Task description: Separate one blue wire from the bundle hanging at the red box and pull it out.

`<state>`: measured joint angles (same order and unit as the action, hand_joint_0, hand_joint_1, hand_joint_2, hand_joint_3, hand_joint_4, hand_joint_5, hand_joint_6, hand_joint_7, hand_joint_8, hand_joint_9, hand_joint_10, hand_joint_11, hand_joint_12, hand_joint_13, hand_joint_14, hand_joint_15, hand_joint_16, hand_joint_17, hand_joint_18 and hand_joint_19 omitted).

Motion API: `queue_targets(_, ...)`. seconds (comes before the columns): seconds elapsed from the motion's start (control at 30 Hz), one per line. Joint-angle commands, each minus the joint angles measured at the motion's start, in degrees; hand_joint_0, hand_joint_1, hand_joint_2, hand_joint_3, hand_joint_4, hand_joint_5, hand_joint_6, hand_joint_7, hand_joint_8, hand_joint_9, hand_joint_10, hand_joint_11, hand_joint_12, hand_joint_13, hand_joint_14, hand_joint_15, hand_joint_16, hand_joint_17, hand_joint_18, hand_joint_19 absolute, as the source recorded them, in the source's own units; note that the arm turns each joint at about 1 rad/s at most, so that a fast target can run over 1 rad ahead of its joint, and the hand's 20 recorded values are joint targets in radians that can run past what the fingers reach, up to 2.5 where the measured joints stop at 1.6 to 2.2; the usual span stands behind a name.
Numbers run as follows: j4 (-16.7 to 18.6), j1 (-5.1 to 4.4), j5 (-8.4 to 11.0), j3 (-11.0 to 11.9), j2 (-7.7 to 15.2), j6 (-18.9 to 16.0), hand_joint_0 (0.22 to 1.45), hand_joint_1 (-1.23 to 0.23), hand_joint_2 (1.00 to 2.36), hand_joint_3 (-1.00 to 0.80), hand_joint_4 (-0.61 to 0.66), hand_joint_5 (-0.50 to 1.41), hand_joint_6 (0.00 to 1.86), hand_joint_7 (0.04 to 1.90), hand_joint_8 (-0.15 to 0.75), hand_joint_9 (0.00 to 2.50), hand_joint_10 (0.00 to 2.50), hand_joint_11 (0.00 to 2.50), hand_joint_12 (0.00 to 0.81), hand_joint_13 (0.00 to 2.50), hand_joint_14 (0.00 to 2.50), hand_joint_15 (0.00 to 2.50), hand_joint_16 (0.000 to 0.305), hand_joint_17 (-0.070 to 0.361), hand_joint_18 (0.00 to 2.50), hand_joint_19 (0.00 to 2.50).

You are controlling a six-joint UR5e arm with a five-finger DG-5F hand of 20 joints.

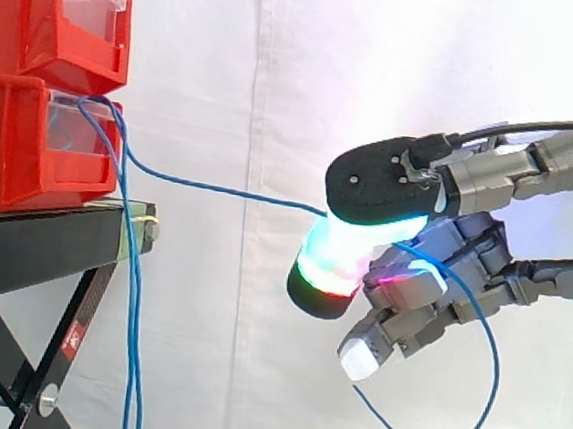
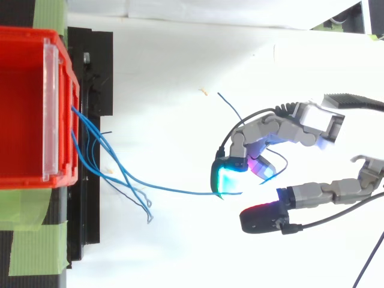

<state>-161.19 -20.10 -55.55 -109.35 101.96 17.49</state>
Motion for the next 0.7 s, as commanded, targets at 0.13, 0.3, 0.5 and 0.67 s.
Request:
queue_targets(0.13, 0.0, -0.03, 0.00, 0.0, 0.0, 0.0, 0.61, -0.75, 1.02, 0.03, -0.07, -0.15, 0.78, 1.19, 0.249, 0.40, 0.87, 1.89, 0.327, 0.41, 0.02, 0.53, 0.042, 0.094, 0.36, 0.60)
queue_targets(0.3, 0.0, 0.06, 0.00, 0.0, 0.0, 0.0, 0.61, -0.75, 1.02, 0.03, -0.07, -0.15, 0.78, 1.19, 0.247, 0.39, 0.86, 1.90, 0.327, 0.41, 0.02, 0.52, 0.042, 0.094, 0.36, 0.60)
queue_targets(0.5, 0.1, 0.06, 0.00, 0.0, 0.0, 0.0, 0.61, -0.75, 1.02, 0.03, -0.07, -0.15, 0.78, 1.18, 0.246, 0.39, 0.87, 1.91, 0.327, 0.41, 0.02, 0.53, 0.042, 0.094, 0.36, 0.60)
queue_targets(0.67, 0.0, -0.03, 0.00, 0.0, 0.0, 0.0, 0.61, -0.75, 1.02, 0.02, -0.07, -0.15, 0.78, 1.20, 0.242, 0.39, 0.87, 1.89, 0.329, 0.41, 0.02, 0.53, 0.042, 0.094, 0.36, 0.60)
